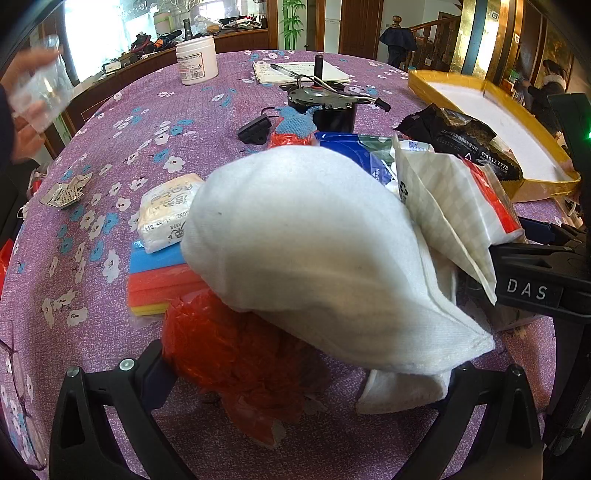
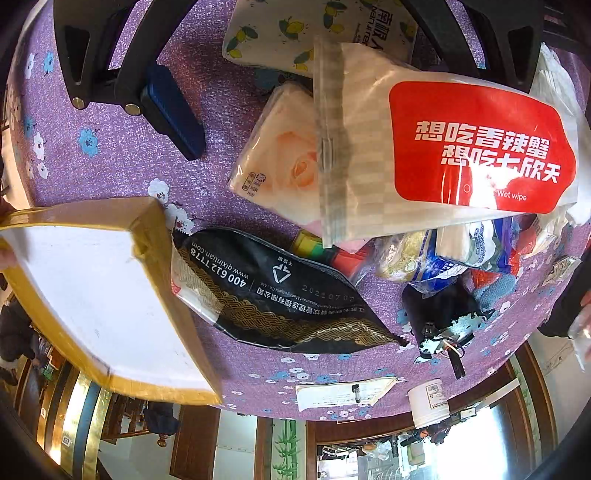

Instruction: Organize soft objects

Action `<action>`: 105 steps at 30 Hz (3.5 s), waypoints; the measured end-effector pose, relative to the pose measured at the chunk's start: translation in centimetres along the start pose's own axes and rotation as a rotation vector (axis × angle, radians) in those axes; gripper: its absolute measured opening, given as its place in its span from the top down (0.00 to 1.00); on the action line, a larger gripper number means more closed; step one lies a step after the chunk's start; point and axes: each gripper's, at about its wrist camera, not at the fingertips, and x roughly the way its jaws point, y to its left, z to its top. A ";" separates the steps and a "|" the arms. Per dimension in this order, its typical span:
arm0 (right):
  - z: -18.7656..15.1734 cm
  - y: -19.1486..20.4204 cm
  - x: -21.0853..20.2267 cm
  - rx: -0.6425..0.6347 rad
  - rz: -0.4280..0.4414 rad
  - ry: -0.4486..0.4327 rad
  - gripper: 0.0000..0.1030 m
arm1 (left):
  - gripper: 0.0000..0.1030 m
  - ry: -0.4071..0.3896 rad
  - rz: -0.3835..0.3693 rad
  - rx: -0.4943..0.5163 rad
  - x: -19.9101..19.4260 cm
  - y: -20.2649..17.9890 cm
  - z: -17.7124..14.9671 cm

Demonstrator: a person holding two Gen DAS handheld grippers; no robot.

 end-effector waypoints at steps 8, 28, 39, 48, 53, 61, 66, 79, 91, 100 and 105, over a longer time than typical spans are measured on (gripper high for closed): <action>0.0 0.0 0.0 0.000 0.000 0.000 0.01 | 0.00 0.000 0.000 0.000 0.0 0.0 0.0; -0.1 0.0 -0.2 0.006 -0.004 -0.008 0.01 | 0.00 0.000 0.000 0.000 0.0 0.0 0.0; -0.1 0.0 -0.2 0.005 -0.004 -0.007 0.01 | 0.00 0.000 0.000 0.000 0.0 0.0 0.0; -0.1 0.0 -0.2 0.006 -0.003 -0.009 0.01 | 0.00 0.000 0.000 0.000 0.0 0.0 0.0; -0.4 -0.2 -0.4 -0.099 0.069 0.007 0.01 | 0.00 0.000 0.001 0.000 0.0 0.0 0.0; -1.4 -2.0 -2.9 -0.191 0.314 -0.032 0.00 | 0.00 0.000 0.000 0.000 0.0 0.0 0.0; -3.2 -3.3 -6.7 -0.220 0.421 -0.091 0.00 | 0.00 0.000 0.000 0.000 0.0 0.0 0.0; -6.9 -5.8 -8.7 -0.316 0.537 -0.124 0.11 | 0.00 0.000 0.000 0.000 0.0 0.0 0.0; -4.1 -2.0 -4.2 -0.401 0.589 0.000 0.11 | 0.00 0.000 0.001 0.000 0.0 0.0 0.0; -6.8 -0.1 -6.1 -0.569 0.617 -0.006 0.11 | 0.00 0.020 0.031 -0.025 -0.6 0.2 -0.2; -6.2 1.1 -5.0 -0.547 0.629 0.001 0.33 | 0.00 -0.011 0.065 -0.083 -3.2 1.9 -1.6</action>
